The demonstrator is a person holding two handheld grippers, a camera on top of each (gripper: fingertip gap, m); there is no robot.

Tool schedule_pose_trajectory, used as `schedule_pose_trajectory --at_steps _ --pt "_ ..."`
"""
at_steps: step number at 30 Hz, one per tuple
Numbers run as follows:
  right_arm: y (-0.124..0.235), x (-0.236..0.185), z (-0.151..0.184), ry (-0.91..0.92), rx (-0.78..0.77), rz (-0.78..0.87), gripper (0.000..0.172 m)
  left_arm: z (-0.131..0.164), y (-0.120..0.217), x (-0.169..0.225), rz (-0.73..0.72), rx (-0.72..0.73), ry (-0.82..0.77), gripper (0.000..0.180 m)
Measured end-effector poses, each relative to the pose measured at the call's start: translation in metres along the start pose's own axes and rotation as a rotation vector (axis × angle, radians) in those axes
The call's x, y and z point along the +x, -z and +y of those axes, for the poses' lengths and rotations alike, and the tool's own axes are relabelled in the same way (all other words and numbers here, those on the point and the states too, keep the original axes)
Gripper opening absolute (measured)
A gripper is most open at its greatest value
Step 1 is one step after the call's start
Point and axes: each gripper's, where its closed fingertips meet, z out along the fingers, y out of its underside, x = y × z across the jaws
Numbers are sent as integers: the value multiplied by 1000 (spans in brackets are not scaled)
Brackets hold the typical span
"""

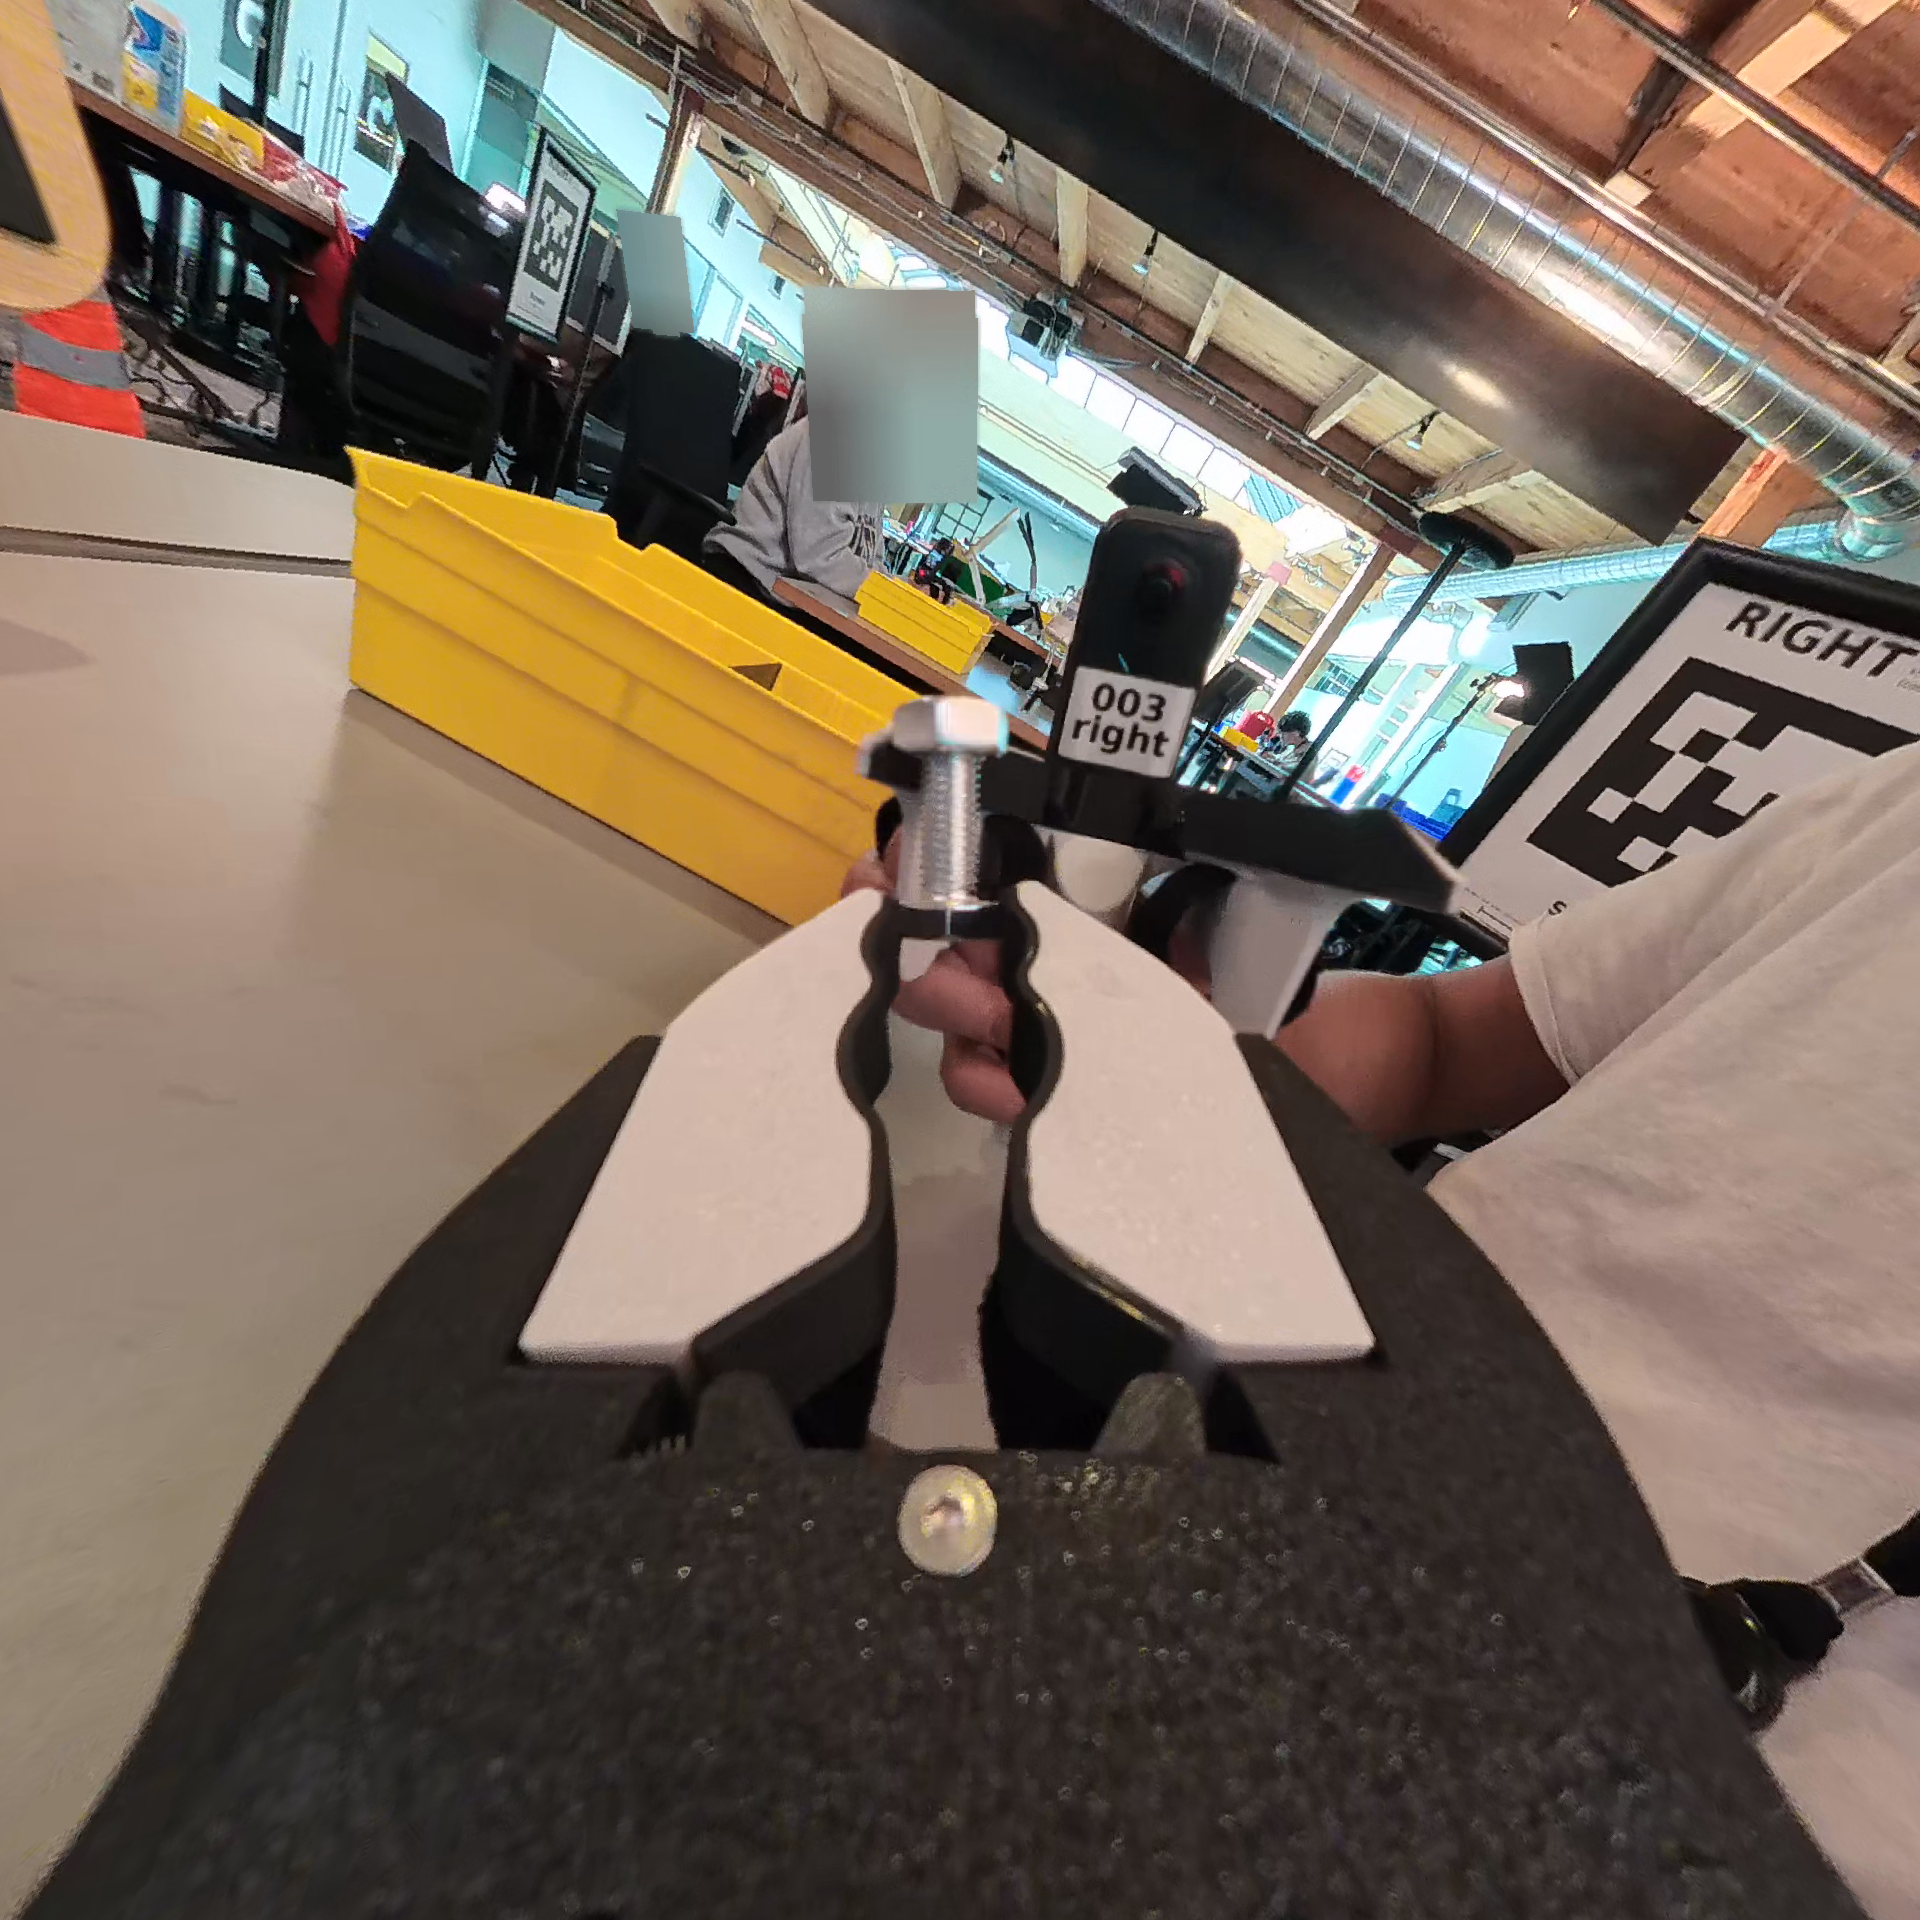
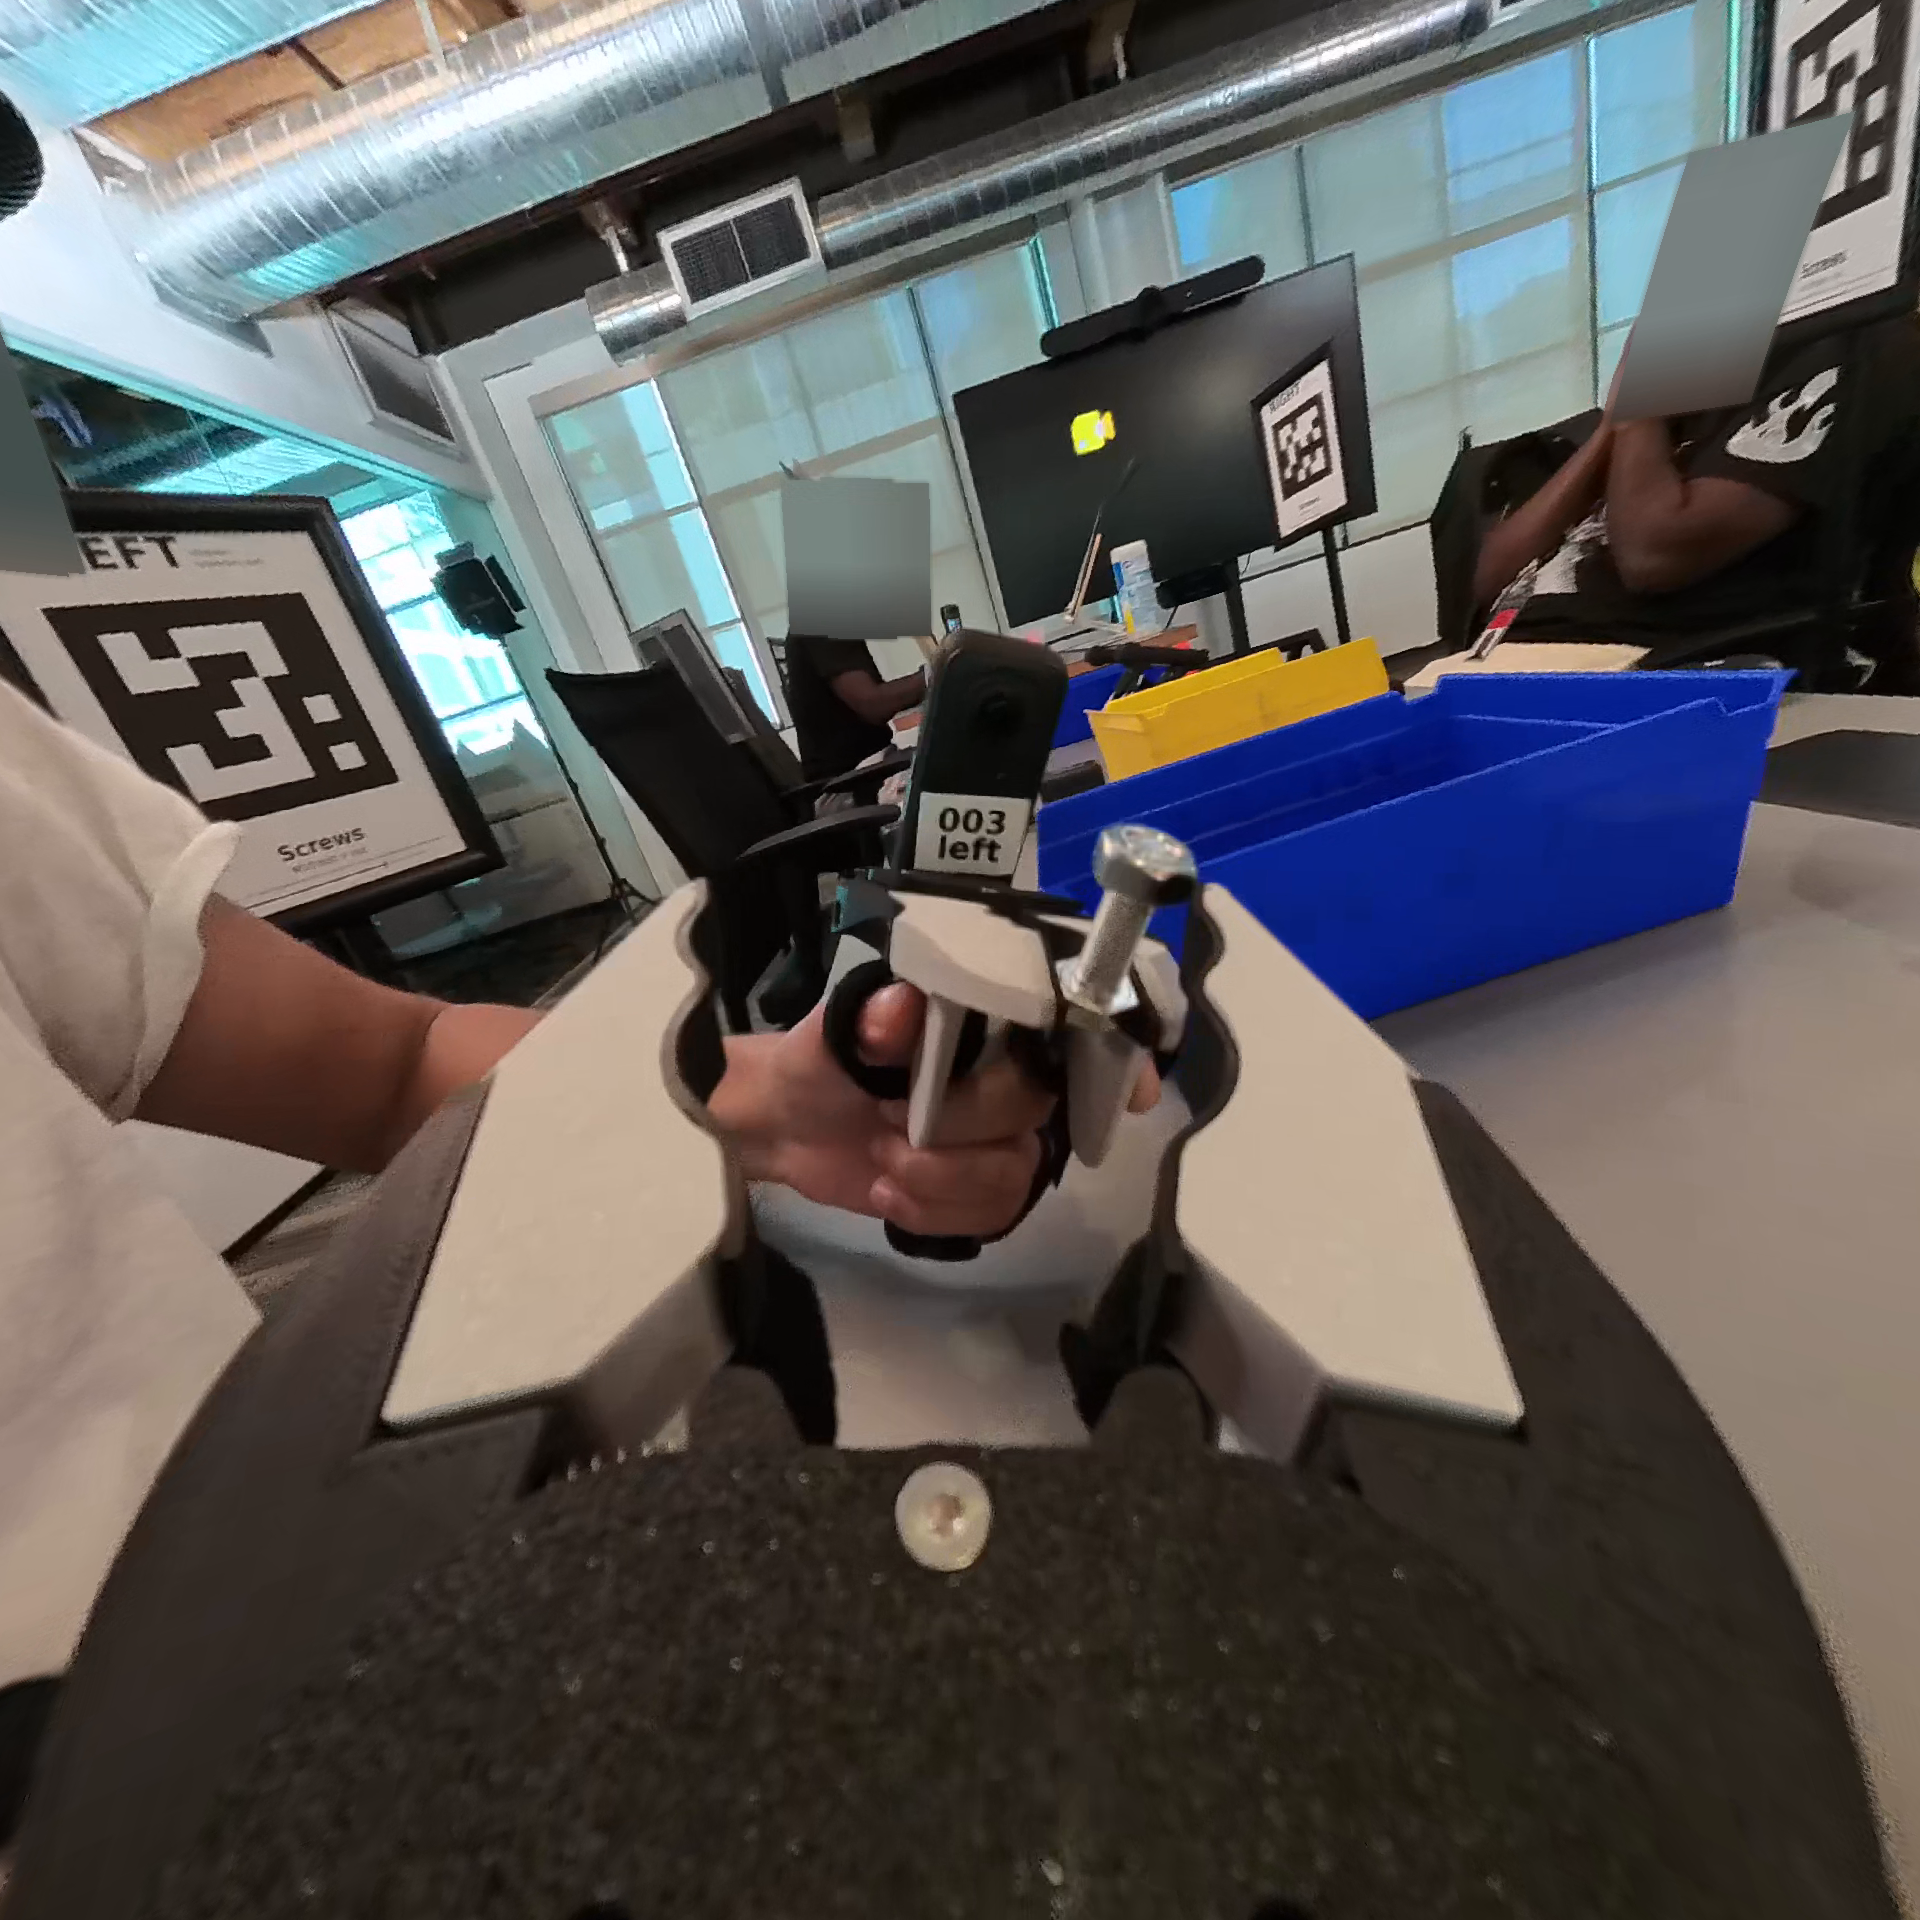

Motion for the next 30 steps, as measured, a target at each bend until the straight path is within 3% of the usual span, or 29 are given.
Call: schedule_pose_trajectory --at_steps 5,13,20,30 --pt "-19 -1 4 -4 -3 -17 93 10 -10 9 33 -39 -8 18" --pt "7 4 -8 6 27 10 87 0 2 -2 -10 -3 -1 17" --pt "-15 -7 -5 -42 21 -48 96 13 -12 10 24 -57 -28 18" --pt "3 1 -8 13 -5 23 86 1 2 -3 -35 -19 -41 18"
